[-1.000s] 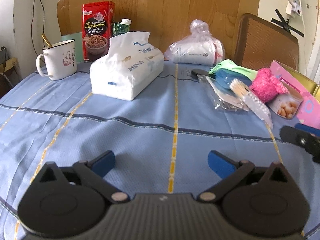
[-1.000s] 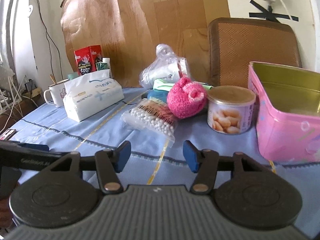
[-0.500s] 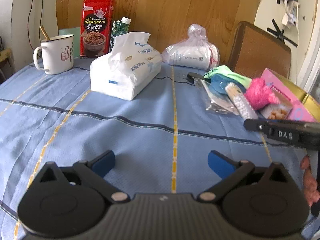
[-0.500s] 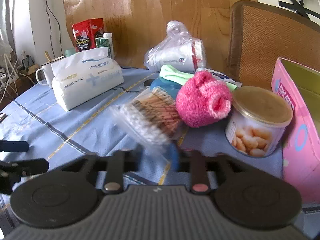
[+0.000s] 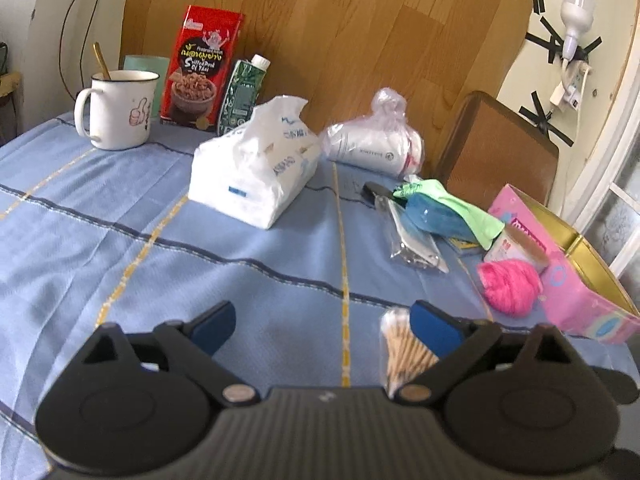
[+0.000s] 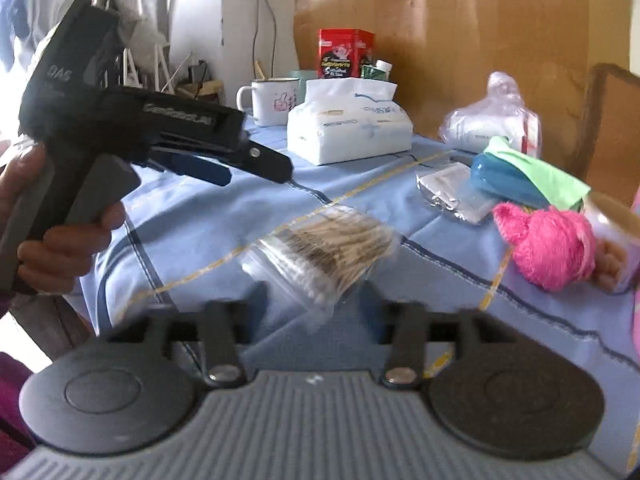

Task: Organize soft objects
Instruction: 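Carry the cotton swab bag with the right gripper into the pink tin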

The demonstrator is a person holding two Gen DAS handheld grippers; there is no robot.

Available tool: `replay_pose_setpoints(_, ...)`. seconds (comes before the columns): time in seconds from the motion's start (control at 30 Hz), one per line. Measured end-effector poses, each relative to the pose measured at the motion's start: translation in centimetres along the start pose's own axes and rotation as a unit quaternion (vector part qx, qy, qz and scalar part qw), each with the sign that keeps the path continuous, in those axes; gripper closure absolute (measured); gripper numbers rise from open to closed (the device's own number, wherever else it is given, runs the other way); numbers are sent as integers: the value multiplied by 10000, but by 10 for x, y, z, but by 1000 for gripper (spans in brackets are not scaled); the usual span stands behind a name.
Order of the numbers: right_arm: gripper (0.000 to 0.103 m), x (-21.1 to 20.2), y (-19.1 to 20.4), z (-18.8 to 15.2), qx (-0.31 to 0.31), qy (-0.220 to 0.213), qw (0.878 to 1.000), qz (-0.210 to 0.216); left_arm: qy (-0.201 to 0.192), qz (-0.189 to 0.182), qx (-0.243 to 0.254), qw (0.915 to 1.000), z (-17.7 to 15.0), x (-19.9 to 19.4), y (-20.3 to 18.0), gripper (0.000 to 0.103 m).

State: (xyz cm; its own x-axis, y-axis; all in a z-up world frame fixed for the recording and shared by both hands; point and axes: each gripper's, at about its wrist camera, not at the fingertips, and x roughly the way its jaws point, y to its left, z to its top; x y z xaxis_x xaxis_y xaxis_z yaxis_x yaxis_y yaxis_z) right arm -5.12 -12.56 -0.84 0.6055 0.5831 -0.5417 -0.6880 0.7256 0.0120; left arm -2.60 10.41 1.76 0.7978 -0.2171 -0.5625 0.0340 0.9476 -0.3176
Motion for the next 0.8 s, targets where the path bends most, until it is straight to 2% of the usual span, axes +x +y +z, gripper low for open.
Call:
replay_pose_setpoints(0.13,39,-1,-11,0,279,-19,9995,133,-119,-30,56,9999,2,-12,1,6)
replay_pose_setpoints(0.2,37,-2,-8,-3,379,-36,9991,190,-146,-163,74,9997,3,-17,2,6)
replay_pose_setpoints(0.33,35,-1,-6,-4,390,-43,9990,218,47,-465,116,9988,2,-14,-4,8)
replay_pose_setpoints(0.43,33,3,-7,-3,418,-19,9988,257,283,-577,153,9978,0,-2,-12,14)
replay_pose_setpoints(0.53,33,8,-7,-1,389,20,9989,258,645,-818,146,9945,-6,15,-21,28)
replay_pose_setpoints(0.57,33,10,-7,-1,388,54,9989,245,877,-910,127,9919,-10,24,-25,38)
replay_pose_setpoints(0.63,40,12,-6,-2,373,24,9990,245,922,-918,237,9912,-16,26,-35,45)
replay_pose_setpoints(0.67,62,12,-6,-2,354,7,9990,268,1020,-1007,320,9892,-14,26,-42,54)
replay_pose_setpoints(0.7,66,11,-6,-1,351,1,9991,246,1058,-1021,401,9883,-11,25,-51,54)
replay_pose_setpoints(0.8,67,0,-14,-2,463,-257,9986,-45,860,-991,954,9868,3,20,-84,54)
